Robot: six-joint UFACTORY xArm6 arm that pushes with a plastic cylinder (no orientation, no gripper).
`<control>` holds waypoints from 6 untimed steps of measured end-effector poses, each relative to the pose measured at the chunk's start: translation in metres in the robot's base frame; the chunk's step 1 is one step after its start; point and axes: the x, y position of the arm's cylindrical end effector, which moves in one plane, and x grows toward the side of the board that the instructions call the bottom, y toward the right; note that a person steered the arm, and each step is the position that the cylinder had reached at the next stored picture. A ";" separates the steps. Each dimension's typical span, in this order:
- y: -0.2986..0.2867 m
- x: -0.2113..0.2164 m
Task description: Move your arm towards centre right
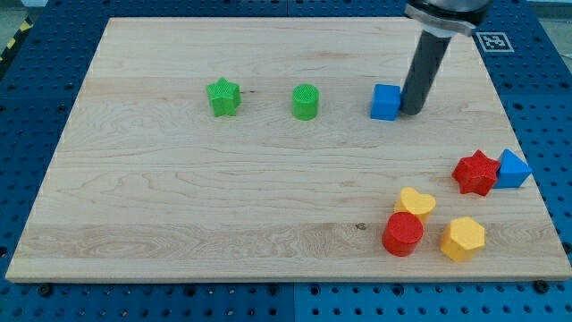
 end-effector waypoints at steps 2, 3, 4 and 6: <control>-0.016 0.010; -0.016 0.037; -0.015 0.041; 0.053 0.042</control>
